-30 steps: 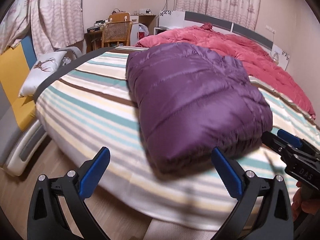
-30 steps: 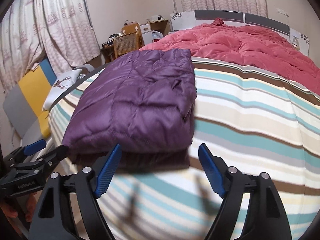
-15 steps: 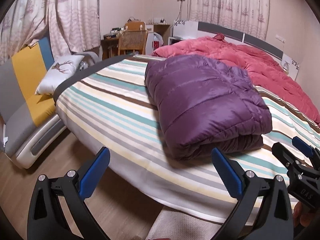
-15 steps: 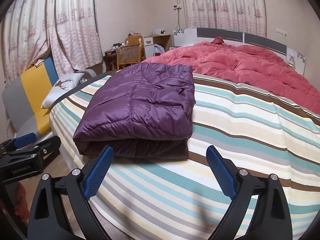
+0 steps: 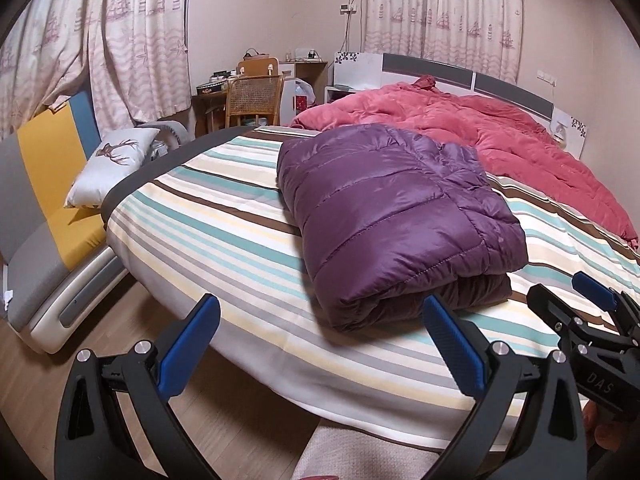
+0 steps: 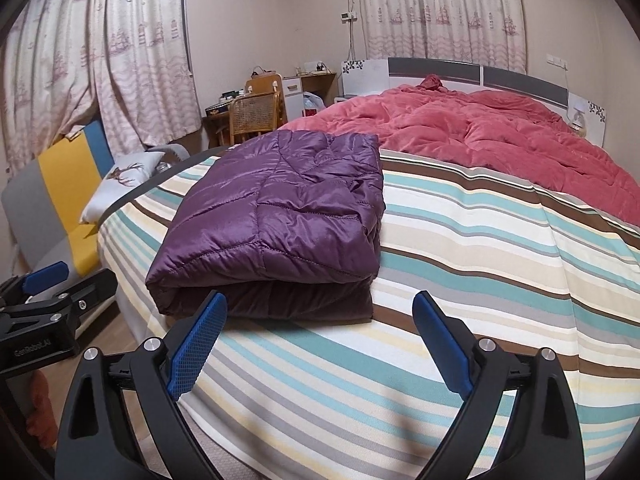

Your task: Fold large clothes

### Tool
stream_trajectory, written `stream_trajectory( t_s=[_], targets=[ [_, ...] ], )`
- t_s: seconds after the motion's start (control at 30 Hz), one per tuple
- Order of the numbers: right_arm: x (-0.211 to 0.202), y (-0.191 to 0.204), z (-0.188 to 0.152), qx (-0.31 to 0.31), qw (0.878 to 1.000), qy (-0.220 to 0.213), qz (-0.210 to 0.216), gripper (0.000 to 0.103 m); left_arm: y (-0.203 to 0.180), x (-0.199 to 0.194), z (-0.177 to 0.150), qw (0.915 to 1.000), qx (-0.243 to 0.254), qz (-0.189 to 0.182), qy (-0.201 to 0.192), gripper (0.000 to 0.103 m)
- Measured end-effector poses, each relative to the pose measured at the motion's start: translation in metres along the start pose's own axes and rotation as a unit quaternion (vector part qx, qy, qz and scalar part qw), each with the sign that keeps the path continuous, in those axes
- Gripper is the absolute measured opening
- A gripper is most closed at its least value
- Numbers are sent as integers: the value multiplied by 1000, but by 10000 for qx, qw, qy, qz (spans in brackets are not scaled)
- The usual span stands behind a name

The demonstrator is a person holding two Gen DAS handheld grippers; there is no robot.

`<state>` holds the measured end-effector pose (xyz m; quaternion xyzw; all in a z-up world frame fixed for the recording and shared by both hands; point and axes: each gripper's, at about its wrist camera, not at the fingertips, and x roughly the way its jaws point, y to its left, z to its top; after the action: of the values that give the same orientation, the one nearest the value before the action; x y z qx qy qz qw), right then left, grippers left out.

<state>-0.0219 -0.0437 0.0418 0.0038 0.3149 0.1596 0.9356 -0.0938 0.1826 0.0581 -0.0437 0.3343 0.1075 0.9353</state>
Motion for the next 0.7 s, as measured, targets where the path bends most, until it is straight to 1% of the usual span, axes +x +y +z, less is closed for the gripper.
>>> stream_trajectory(
  t_s=[0.7],
  targets=[
    [-3, 4, -1, 3, 10000, 3, 39, 93, 0, -1, -2, 10000, 30, -22, 32, 101]
  ],
)
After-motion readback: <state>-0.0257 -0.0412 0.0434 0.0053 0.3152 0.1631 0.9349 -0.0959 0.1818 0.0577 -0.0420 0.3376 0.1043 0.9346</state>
